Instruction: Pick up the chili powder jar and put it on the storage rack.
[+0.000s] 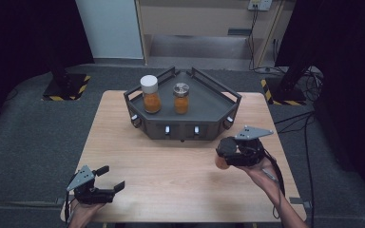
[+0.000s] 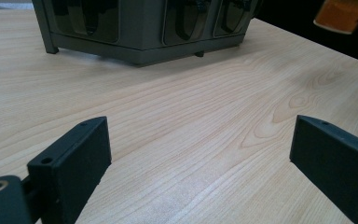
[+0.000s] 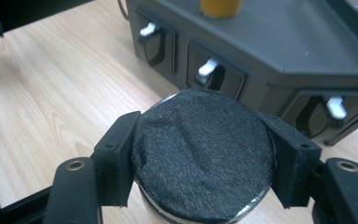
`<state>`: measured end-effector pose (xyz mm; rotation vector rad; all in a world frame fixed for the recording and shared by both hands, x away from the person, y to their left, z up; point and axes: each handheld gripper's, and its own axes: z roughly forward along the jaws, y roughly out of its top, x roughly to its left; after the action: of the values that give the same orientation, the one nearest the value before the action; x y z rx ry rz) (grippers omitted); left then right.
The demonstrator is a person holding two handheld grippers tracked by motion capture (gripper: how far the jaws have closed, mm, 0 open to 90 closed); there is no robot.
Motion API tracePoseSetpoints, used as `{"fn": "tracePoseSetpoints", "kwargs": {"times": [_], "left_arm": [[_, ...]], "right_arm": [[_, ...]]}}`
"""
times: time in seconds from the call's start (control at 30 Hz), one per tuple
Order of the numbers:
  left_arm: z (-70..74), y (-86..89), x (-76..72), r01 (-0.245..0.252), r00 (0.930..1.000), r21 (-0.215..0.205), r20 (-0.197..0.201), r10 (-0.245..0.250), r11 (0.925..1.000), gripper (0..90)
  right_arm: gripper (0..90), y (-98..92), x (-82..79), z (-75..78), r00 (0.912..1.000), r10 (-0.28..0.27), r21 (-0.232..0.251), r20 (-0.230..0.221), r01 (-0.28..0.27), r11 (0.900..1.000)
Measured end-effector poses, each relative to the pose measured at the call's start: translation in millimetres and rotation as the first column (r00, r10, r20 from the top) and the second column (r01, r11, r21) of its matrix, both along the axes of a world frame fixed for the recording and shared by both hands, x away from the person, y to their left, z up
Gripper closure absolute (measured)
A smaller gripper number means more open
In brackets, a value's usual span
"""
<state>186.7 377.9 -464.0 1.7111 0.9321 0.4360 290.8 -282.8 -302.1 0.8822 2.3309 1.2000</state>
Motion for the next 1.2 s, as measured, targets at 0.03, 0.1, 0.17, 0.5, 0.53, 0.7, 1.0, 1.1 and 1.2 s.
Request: {"fn": "tracePoseSetpoints", "kwargs": {"times": [0.03, 0.1, 0.17, 0.5, 0.53, 0.7, 1.0, 1.1, 1.2], "left_arm": [[0.0, 0.0, 0.0, 0.000, 1.0000, 0.000, 0.000, 0.000, 1.0000, 4.2], [0.0, 0.0, -0.1, 0.000, 1.0000, 0.000, 0.001, 0.000, 1.0000, 4.2], [0.0, 0.1, -0.2, 0.000, 1.0000, 0.000, 0.001, 0.000, 1.0000, 4.2], [0.0, 0.3, 0.1, 0.000, 1.0000, 0.000, 0.000, 0.000, 1.0000, 4.2], [-0.1, 0.3, 0.2, 0.000, 1.0000, 0.001, -0.001, 0.000, 1.0000, 4.2], [0.0, 0.4, 0.1, 0.001, 1.0000, 0.001, 0.000, -0.001, 1.0000, 4.2], [-0.3, 0.6, 0.4, 0.000, 1.0000, -0.001, -0.002, 0.000, 1.0000, 4.2], [-0.7, 0.8, 1.3, 0.001, 1.0000, -0.002, -0.006, -0.001, 1.0000, 4.2], [-0.6, 0.6, 1.0, 0.002, 1.0000, -0.001, -0.004, -0.002, 1.0000, 4.2]], "right_arm": [[34.9, 1.8, 2.1, 4.4, 1.0000, 0.000, -0.003, 0.003, 0.000, 1.000], [34.9, 4.3, 6.0, 10.7, 1.0000, -0.002, -0.001, 0.005, 0.002, 1.000], [34.9, 7.3, 9.5, 16.0, 1.0000, -0.003, -0.004, 0.007, 0.003, 1.000], [34.9, 26.2, 25.8, 44.8, 0.9995, -0.001, -0.020, 0.031, 0.002, 1.000], [34.9, 28.4, 27.8, 47.8, 0.9995, -0.001, -0.021, 0.031, 0.002, 1.000], [34.9, 36.2, 36.0, 57.1, 0.9994, -0.003, -0.017, 0.034, 0.004, 1.000], [34.9, 50.3, 56.1, 70.3, 0.9992, -0.028, -0.024, 0.029, 0.029, 0.999], [34.9, 53.5, 62.9, 73.9, 0.9988, -0.039, -0.025, 0.030, 0.040, 0.999], [34.9, 56.7, 71.2, 76.2, 0.9979, -0.058, -0.021, 0.029, 0.059, 0.998]]}}
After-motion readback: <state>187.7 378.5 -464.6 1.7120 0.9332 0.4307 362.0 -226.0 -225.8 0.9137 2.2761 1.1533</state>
